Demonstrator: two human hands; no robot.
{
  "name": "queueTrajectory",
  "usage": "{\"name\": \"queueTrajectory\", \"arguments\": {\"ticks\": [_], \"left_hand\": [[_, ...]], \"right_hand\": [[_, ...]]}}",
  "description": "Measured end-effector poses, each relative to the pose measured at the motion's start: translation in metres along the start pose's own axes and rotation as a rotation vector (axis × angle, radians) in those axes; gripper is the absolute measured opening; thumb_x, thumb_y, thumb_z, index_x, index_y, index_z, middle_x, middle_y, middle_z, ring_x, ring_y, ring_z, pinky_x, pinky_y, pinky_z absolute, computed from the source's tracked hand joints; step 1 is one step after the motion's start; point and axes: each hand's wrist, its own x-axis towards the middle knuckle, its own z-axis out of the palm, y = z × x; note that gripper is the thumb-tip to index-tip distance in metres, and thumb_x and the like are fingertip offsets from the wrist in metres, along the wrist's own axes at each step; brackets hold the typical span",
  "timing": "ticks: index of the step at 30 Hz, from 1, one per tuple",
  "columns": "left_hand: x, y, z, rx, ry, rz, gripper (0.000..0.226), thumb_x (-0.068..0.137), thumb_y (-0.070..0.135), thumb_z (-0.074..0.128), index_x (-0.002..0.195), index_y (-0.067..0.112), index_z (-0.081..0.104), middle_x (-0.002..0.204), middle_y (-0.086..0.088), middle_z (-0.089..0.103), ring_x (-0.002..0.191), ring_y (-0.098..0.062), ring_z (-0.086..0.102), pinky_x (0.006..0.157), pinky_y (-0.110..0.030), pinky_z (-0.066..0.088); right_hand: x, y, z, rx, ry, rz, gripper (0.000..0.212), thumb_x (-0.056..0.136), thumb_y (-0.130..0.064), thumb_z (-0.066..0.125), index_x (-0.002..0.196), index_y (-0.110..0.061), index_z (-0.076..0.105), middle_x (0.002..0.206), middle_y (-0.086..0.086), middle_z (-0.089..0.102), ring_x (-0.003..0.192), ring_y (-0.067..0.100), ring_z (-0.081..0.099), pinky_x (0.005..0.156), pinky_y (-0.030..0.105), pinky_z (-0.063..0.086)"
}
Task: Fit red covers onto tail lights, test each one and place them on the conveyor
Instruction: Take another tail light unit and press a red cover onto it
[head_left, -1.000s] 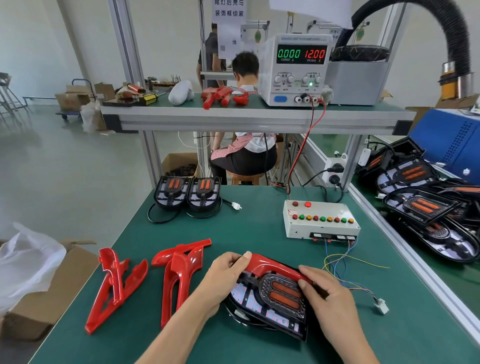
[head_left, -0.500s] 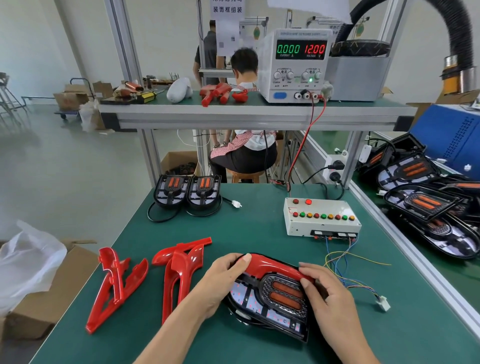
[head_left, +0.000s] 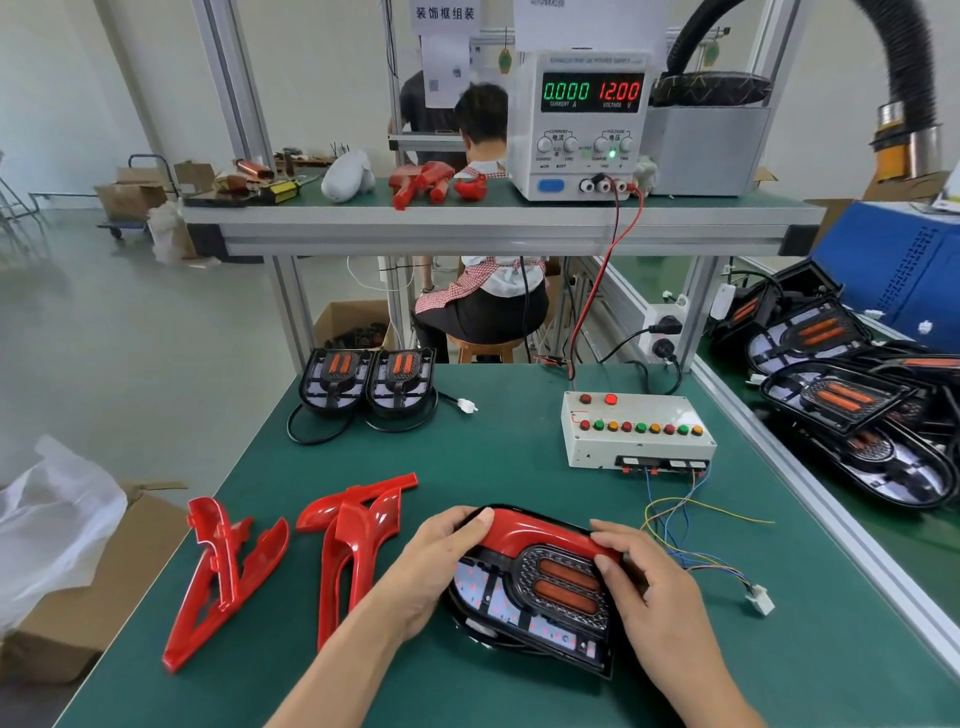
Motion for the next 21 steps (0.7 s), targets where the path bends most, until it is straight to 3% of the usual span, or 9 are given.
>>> {"name": "queueTrajectory", "arguments": {"ticks": [5,9,14,21], "left_hand": [[-0.0019,0.0009,0.0028,0.027,0.018,0.015,0.032,0.1,0.038,0.062,0.107,0.011,0.075,0.107,-0.012,0.078,0.104,-0.028,0.073,0.095,-0.035,0.055],[-0.0019,-0.0003,0.0031,0.004,0.027,0.022,0.029,0.098,0.034,0.066,0.107,0.007,0.074,0.105,-0.015,0.077,0.104,-0.035,0.072,0.099,-0.043,0.053],[-0.0045,0.0014,0.003,0.023,0.034,0.075,0.044,0.084,0.06,0.066,0.083,0.016,0.068,0.084,-0.008,0.069,0.08,-0.021,0.064,0.086,-0.038,0.048],[-0.0009,0.0047,0.0041,0.152,0.099,0.072,0.045,0.07,0.063,0.065,0.078,0.019,0.07,0.073,0.006,0.067,0.069,-0.009,0.06,0.075,-0.027,0.045]], "right_hand": [[0.0003,0.0025,0.0002,0.007,0.015,0.002,0.028,0.095,-0.013,0.067,0.104,-0.039,0.07,0.12,-0.033,0.064,0.114,-0.008,0.059,0.09,0.002,0.04],[-0.0002,0.0039,-0.0006,-0.002,0.003,-0.026,0.03,0.094,-0.012,0.068,0.106,-0.039,0.071,0.121,-0.031,0.065,0.116,-0.007,0.059,0.091,0.003,0.041],[0.0012,0.0038,-0.0069,-0.038,-0.03,-0.113,0.028,0.093,-0.012,0.068,0.109,-0.035,0.073,0.123,-0.023,0.065,0.118,0.0,0.061,0.092,0.008,0.045],[0.0006,0.0021,-0.008,-0.045,-0.027,-0.163,0.023,0.092,-0.024,0.063,0.11,-0.034,0.072,0.126,-0.022,0.064,0.119,0.003,0.061,0.094,0.01,0.045]]}}
